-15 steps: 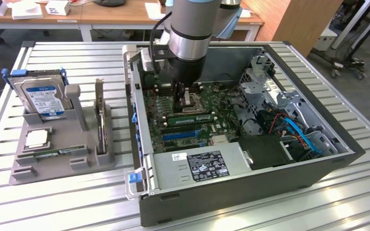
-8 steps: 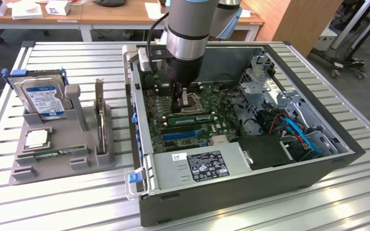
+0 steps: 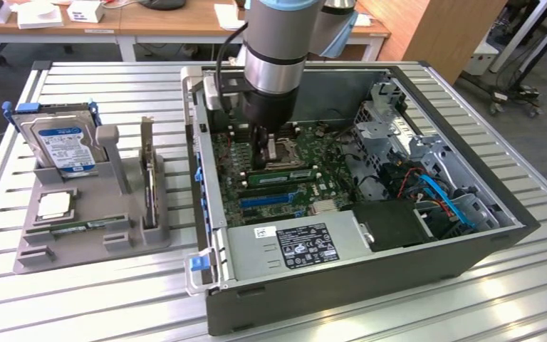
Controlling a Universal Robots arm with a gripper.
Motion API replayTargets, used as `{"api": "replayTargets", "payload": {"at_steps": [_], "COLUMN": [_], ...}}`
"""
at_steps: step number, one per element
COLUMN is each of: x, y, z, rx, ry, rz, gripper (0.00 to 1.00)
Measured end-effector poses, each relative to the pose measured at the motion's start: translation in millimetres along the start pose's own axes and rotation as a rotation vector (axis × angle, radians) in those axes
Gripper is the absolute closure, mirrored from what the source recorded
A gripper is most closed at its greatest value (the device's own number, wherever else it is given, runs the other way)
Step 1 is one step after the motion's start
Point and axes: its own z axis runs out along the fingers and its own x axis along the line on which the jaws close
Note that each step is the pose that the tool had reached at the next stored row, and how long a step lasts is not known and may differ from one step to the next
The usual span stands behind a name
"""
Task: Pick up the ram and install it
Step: 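Press down the ram until it locks into place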
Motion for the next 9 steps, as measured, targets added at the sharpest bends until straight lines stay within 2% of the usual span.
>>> {"api": "replayTargets", "payload": {"at_steps": [5,9], "x": [0.2,0.2], "y": [0.3,0.3], "z": [6.7,7.7], "rx": [0.0001,-0.0001], "ry": [0.0,0.0002], "rz": [0.0,0.0], "gripper": [0.91,0.91]}}
